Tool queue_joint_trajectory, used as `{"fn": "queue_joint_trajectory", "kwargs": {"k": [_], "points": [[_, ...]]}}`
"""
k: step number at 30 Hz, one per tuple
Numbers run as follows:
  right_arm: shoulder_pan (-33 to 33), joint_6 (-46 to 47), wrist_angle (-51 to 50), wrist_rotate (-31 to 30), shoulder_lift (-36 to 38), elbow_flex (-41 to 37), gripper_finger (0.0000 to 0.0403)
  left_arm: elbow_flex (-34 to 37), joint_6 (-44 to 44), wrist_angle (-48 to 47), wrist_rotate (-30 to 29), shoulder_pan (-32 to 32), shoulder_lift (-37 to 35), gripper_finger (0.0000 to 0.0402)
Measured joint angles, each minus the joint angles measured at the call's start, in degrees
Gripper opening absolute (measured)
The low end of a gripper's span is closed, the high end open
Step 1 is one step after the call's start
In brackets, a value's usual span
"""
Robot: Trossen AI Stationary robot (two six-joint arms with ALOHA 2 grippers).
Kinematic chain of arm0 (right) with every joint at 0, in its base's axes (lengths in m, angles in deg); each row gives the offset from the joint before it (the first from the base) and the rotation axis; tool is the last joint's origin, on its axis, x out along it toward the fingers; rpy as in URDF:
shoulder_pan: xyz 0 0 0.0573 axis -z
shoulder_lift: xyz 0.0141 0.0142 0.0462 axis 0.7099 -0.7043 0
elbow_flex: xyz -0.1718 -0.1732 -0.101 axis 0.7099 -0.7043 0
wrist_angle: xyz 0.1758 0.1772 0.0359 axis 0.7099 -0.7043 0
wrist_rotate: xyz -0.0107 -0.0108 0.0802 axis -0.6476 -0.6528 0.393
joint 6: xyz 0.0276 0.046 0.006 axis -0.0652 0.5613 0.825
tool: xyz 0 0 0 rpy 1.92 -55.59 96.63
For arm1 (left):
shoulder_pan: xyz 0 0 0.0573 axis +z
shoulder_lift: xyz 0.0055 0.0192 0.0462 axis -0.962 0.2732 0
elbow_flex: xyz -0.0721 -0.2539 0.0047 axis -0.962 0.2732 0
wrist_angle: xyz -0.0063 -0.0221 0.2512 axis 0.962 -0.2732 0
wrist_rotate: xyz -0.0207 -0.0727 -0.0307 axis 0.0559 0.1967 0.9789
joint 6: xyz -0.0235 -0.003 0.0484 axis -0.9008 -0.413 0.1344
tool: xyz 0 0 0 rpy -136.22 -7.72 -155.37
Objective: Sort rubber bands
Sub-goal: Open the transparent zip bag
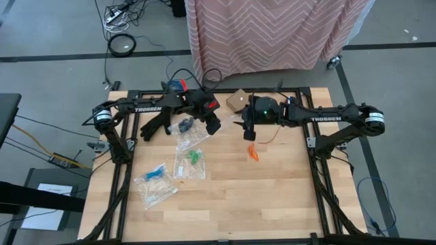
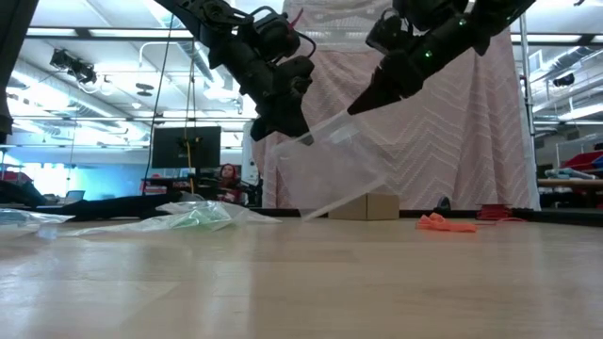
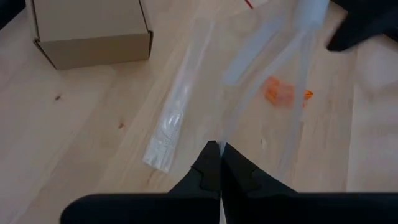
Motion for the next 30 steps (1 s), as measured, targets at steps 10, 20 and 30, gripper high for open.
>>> {"fn": "queue_joint_trajectory", "kwargs": {"k": [10, 20, 30], "points": [[0.8, -0.8, -0.9, 1.2, -0.2, 0.0, 0.0114, 0.0, 0.0, -0.1, 0.0, 0.0, 0.0, 0.0001], [2.0, -3.0, -1.7, 0.9, -0.2, 0.0, 0.0005, 0.0, -0.1, 0.2, 0.7, 0.0, 0.0, 0.0001], [2.1, -2.7, -2.3, 0.7, -1.9, 0.0, 0.0000, 0.0, -0.2, 3.6, 2.3, 0.0, 0.0, 0.0014]]}}
